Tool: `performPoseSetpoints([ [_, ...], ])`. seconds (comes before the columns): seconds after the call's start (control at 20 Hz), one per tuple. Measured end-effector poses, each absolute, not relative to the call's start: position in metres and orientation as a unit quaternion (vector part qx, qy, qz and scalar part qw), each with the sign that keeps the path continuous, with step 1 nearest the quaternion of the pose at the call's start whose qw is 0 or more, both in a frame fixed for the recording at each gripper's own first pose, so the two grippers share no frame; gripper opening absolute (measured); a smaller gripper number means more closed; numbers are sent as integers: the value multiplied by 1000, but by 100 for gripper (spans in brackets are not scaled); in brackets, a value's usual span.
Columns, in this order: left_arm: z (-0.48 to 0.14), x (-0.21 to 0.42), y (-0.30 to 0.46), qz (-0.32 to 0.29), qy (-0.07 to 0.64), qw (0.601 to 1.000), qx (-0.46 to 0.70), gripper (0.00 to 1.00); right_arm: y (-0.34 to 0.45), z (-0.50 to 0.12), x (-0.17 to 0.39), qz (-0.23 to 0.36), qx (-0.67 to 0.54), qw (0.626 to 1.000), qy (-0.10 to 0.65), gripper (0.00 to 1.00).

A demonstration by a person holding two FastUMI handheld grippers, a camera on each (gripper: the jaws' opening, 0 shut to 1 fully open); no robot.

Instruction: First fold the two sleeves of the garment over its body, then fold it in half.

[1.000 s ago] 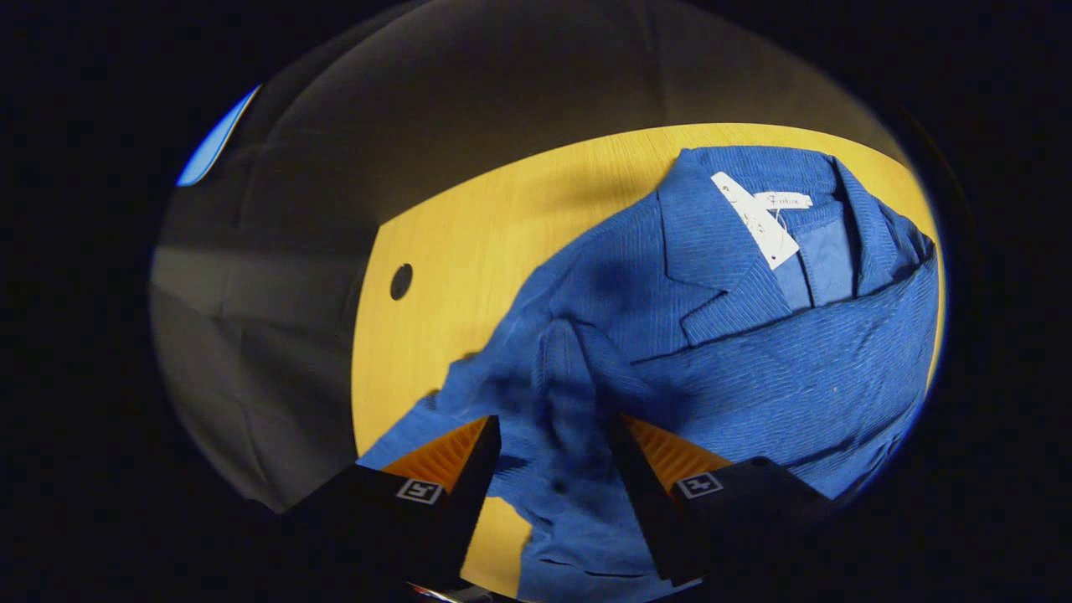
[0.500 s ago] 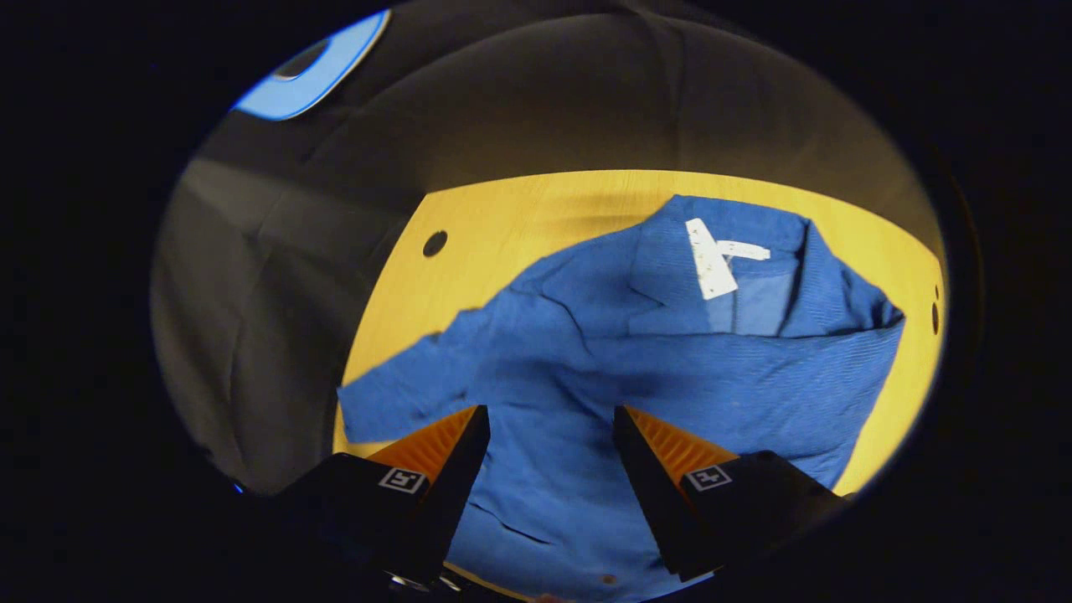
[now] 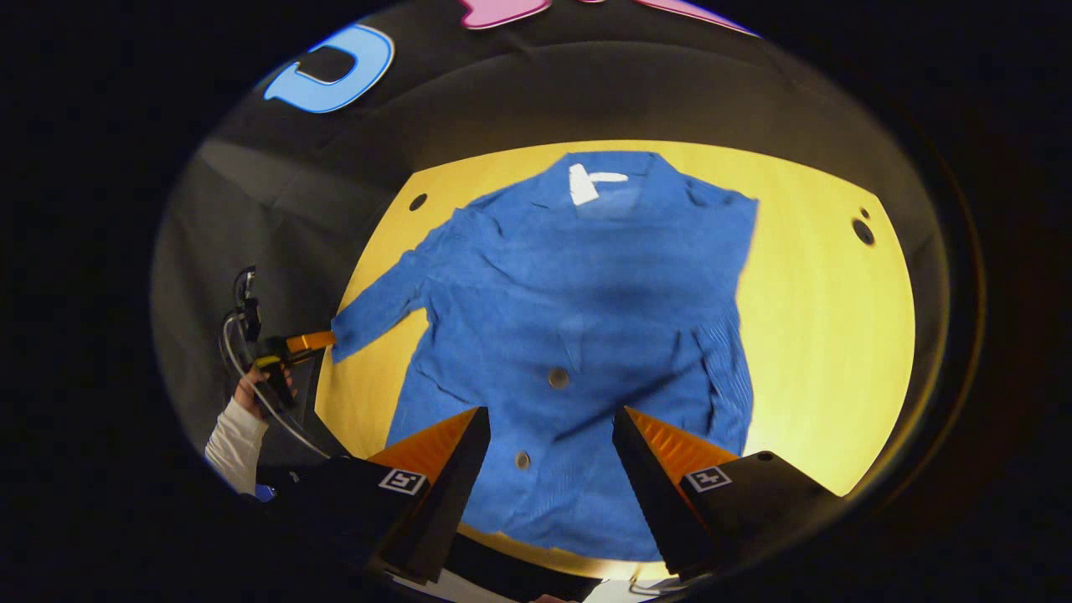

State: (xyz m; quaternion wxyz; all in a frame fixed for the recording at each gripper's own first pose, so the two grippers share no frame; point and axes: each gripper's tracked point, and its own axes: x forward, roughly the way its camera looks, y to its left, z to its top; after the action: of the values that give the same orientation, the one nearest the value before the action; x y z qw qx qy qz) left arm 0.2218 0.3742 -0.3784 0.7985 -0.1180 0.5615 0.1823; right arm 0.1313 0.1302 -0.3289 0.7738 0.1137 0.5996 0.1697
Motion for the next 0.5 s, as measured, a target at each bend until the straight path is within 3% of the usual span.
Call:
performPoseSetpoints([
  [0.2, -407, 215, 382, 183, 614, 761, -100, 82, 97, -333, 87, 123, 130, 768, 615, 95],
  [0.25, -406, 234, 379, 180, 593, 780, -87, 83, 94, -332, 81, 117, 136, 768, 615, 95],
  [0.5, -407, 230, 379, 185, 594, 778, -91, 83, 114, -326, 61, 119, 161, 762, 616, 95],
])
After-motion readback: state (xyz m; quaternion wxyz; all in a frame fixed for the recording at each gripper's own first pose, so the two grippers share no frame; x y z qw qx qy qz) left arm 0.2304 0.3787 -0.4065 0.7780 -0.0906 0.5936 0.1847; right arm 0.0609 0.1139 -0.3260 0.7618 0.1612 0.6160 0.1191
